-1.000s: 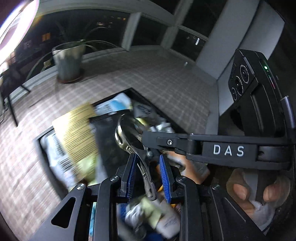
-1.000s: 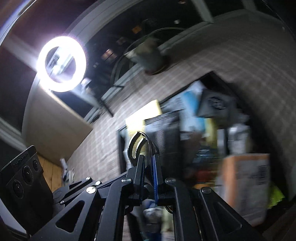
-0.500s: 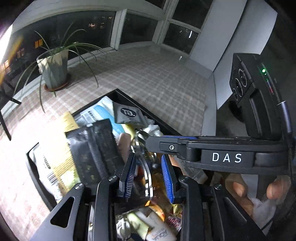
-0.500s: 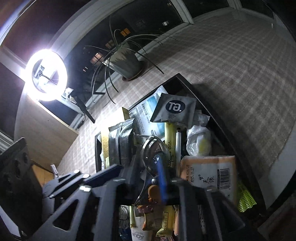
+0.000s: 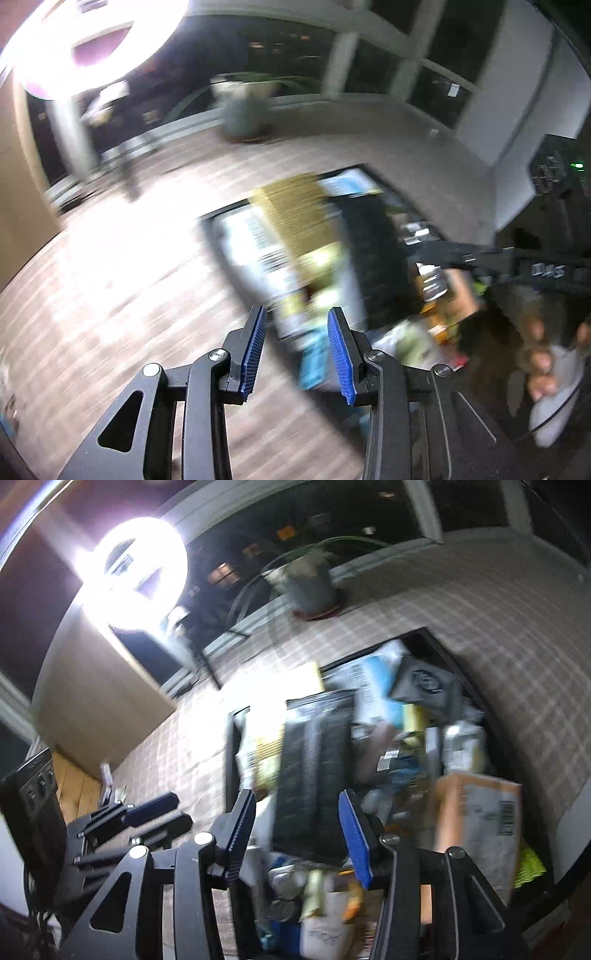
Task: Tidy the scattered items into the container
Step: 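Return to the black cable on the carpet and grasp it with the right tool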
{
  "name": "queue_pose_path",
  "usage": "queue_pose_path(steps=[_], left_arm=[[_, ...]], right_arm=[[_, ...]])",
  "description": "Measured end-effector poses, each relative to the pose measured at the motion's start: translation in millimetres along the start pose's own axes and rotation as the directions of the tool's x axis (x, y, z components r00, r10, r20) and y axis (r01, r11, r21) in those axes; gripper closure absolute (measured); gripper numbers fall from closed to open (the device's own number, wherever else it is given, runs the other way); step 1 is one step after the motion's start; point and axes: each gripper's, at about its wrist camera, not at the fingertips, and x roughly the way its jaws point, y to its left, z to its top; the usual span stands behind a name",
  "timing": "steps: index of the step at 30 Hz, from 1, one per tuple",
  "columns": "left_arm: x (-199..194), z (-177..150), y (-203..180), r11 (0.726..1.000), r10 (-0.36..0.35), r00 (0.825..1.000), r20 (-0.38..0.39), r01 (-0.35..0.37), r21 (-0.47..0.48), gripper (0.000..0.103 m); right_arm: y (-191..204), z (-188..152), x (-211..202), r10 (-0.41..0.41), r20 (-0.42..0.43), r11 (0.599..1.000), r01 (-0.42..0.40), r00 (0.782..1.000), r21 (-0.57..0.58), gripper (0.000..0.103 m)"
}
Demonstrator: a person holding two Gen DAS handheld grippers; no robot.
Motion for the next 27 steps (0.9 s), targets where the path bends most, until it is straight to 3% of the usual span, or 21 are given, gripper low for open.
queue_pose_path(steps=[4, 11, 20, 27], left_arm=[[-21.4, -35.4, 62.5, 0.992, 0.077, 0.997, -0.018, -0.078, -0.103, 0.056], [-45.7, -113.4, 156.0, 0.941, 0.153, 0.984, -0.092, -0.173, -0.290, 0.056], [-32.0, -183.4, 181.8, 0.911, 0.105, 0.978, -0.179, -0.167, -0.377, 0.055], [-17.2, -196.5, 175.9, 0.910, 0.082, 0.978, -0.193, -0.153, -0.386, 0.055]], right_arm=[[38.2, -8.0, 14.7, 0.032, -0.042, 0.996, -0.035, 0.999, -0.082, 0.057], [107.5, -37.7, 66.6, 0.089, -0.190, 0.975, -0.125, 0.978, -0.182, 0.055], [176.0, -84.5, 152.0, 0.108, -0.412, 0.951, -0.214, 0.905, -0.221, 0.055], [219.4, -107.7, 196.4, 0.049, -0.492, 0.928, -0.222, 0.869, -0.300, 0.055]])
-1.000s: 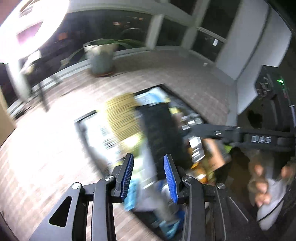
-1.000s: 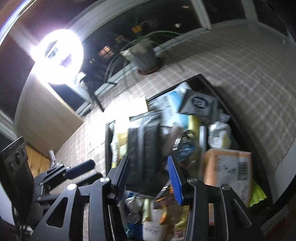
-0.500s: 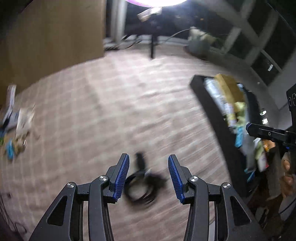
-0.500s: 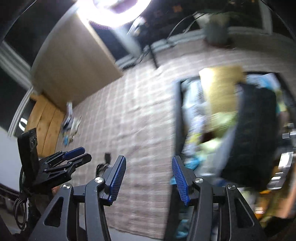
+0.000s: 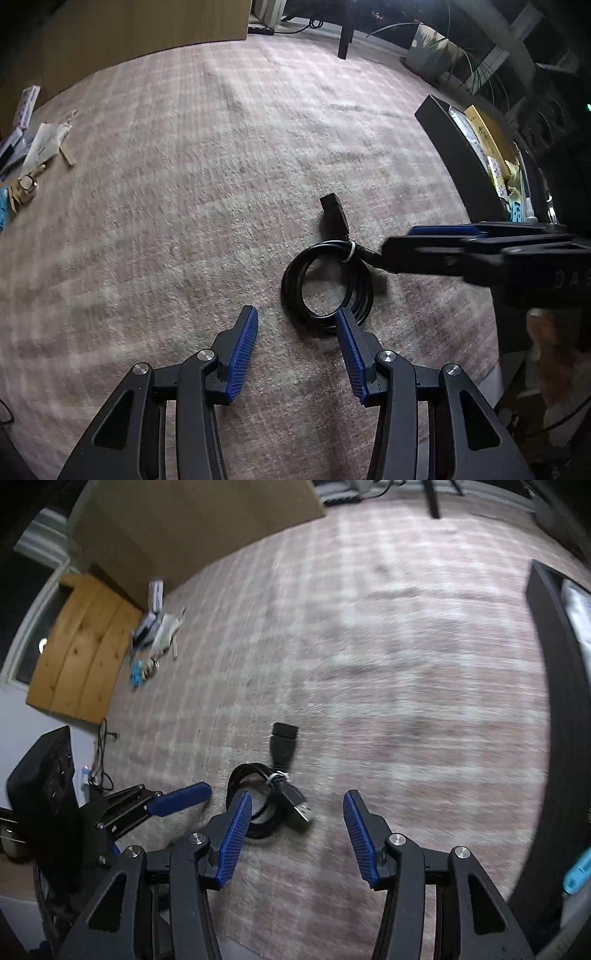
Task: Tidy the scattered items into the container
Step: 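Return to the black cable on the carpet and grasp it with the right tool, then carry the black cable to the black box and open the right tool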
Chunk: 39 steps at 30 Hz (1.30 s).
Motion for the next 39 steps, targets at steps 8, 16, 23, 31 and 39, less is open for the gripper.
queue_pose_path(steps=[8, 16, 23, 31, 39], left_arm=[[4.3, -0.1, -13.6, 0.999, -0.035, 0.999, 0.015, 0.035, 0.020, 0.051], [6.6, 2.5, -20.9, 0.996, -0.069, 0.997, 0.020, 0.068, 0.050, 0.051], [0.5, 7.6, -27.4, 0.996, -0.074, 0.996, 0.041, 0.072, 0.054, 0.051], [-14.8, 18.5, -55.9, 0.989, -0.099, 0.992, 0.077, 0.090, 0.114, 0.052], [-36.7, 45.8, -114.6, 0.966, -0.148, 0.981, 0.127, 0.116, 0.230, 0.051]], right_arm=[[7.0, 4.6, 18.5, -0.034, -0.048, 0.999, 0.033, 0.998, -0.012, 0.055], [15.0, 0.9, 20.2, -0.075, -0.053, 0.996, 0.073, 0.996, -0.047, 0.071], [9.0, -5.4, 14.1, -0.075, -0.027, 0.997, 0.075, 0.997, 0.008, 0.085], [-6.1, -12.2, -18.4, -0.049, 0.043, 0.997, 0.047, 0.998, 0.067, 0.087], [-32.2, -18.6, -83.4, -0.069, 0.167, 0.991, 0.049, 0.983, 0.123, 0.087]])
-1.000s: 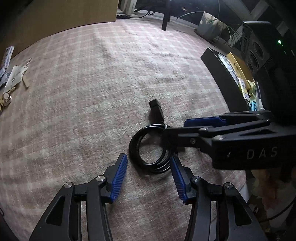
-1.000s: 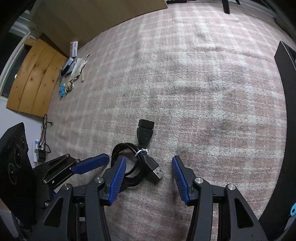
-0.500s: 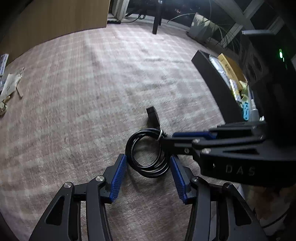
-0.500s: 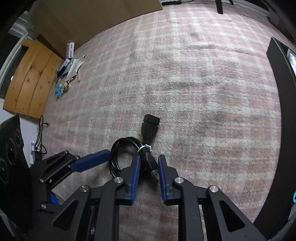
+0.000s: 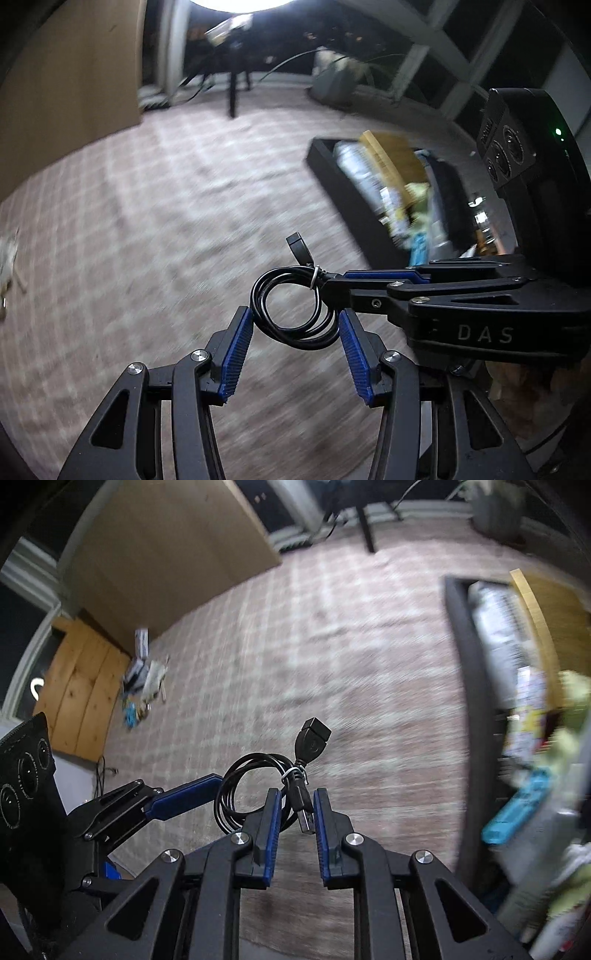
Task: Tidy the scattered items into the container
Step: 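Carry the black cable to the black box and open the right tool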
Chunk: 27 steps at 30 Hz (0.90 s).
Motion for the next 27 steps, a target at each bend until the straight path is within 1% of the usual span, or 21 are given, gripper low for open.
queue_pose_path(steps=[4, 7, 11, 14, 20, 23, 27], left_arm=[[3.7, 29.8, -33.2, 0.998, -0.042, 0.999, 0.025, 0.040, 0.050, 0.052], [12.3, 55.4, -67.4, 0.992, -0.063, 0.997, 0.038, 0.058, 0.112, 0.052], [27.8, 86.0, -110.6, 0.980, -0.100, 0.994, 0.037, 0.092, 0.178, 0.052], [47.1, 111.5, -148.8, 0.966, -0.133, 0.991, 0.024, 0.124, 0.225, 0.052], [86.8, 146.2, -212.5, 0.941, -0.150, 0.989, -0.011, 0.146, 0.305, 0.052], [104.5, 159.3, -230.5, 0.936, -0.158, 0.987, -0.029, 0.159, 0.314, 0.052], [125.1, 173.0, -248.2, 0.930, -0.145, 0.989, -0.042, 0.150, 0.334, 0.052]], right_arm=[[-21.1, 6.2, -34.2, -0.017, 0.062, 0.999, 0.015, 0.998, 0.035, 0.087], [-44.5, 11.3, -59.0, -0.030, 0.105, 0.997, 0.022, 0.994, 0.074, 0.087], [-85.5, 18.3, -94.2, -0.047, 0.162, 0.989, 0.024, 0.986, 0.144, 0.087], [-120.3, 20.4, -119.4, -0.080, 0.202, 0.981, 0.042, 0.976, 0.187, 0.087], [-186.9, 26.3, -151.0, -0.139, 0.233, 0.962, 0.076, 0.962, 0.262, 0.087], [-216.0, 30.5, -159.2, -0.162, 0.239, 0.951, 0.087, 0.958, 0.297, 0.087], [-244.4, 37.2, -161.5, -0.169, 0.238, 0.941, 0.085, 0.956, 0.326, 0.088]])
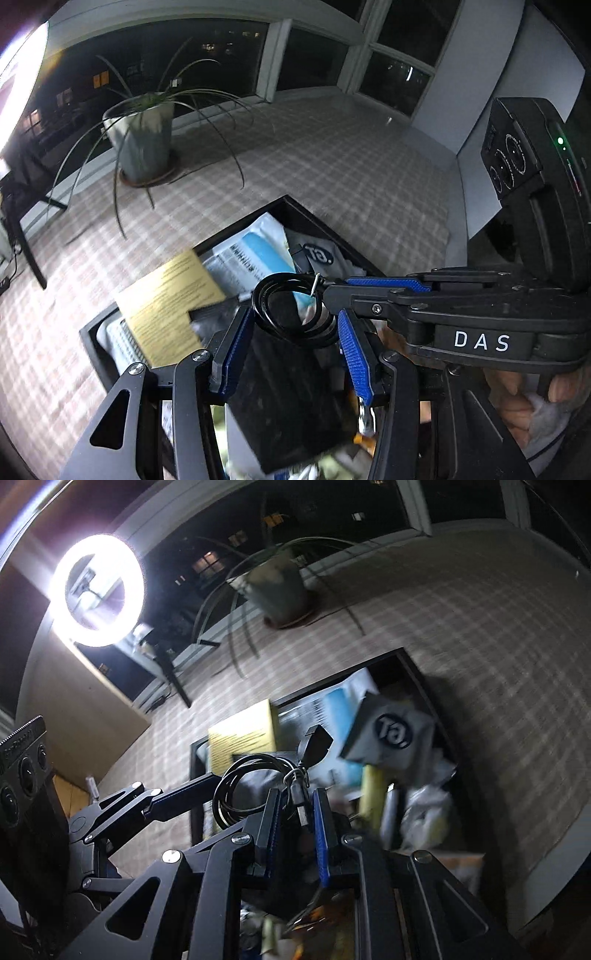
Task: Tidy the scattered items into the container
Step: 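Carry the black cable to the black box and open the right tool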
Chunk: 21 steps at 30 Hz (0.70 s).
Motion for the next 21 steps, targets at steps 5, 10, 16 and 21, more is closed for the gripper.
queue_pose_path(steps=[5, 10, 16, 21], left_arm=[[9.9, 9.7, 5.0, 1.000, -0.015, 1.000, -0.015, 0.015, -0.016, 0.051], [3.9, 10.1, 12.3, 1.000, 0.019, 1.000, 0.006, -0.019, -0.011, 0.051], [-16.7, -0.9, 31.2, 0.998, 0.035, 0.999, 0.022, -0.034, -0.048, 0.051], [-41.7, -21.7, 49.7, 0.995, 0.067, 0.997, 0.030, -0.064, -0.077, 0.051]], right_arm=[[-13.6, 10.9, 6.3, -0.006, 0.003, 1.000, 0.006, 1.000, 0.003, 0.086], [-17.1, 16.0, 1.2, -0.014, 0.024, 1.000, 0.013, 1.000, 0.004, 0.080], [-10.6, 15.1, 1.9, -0.017, 0.018, 1.000, 0.017, 1.000, -0.006, 0.066], [1.9, 9.2, 3.6, -0.008, 0.013, 1.000, 0.008, 1.000, -0.011, 0.062]])
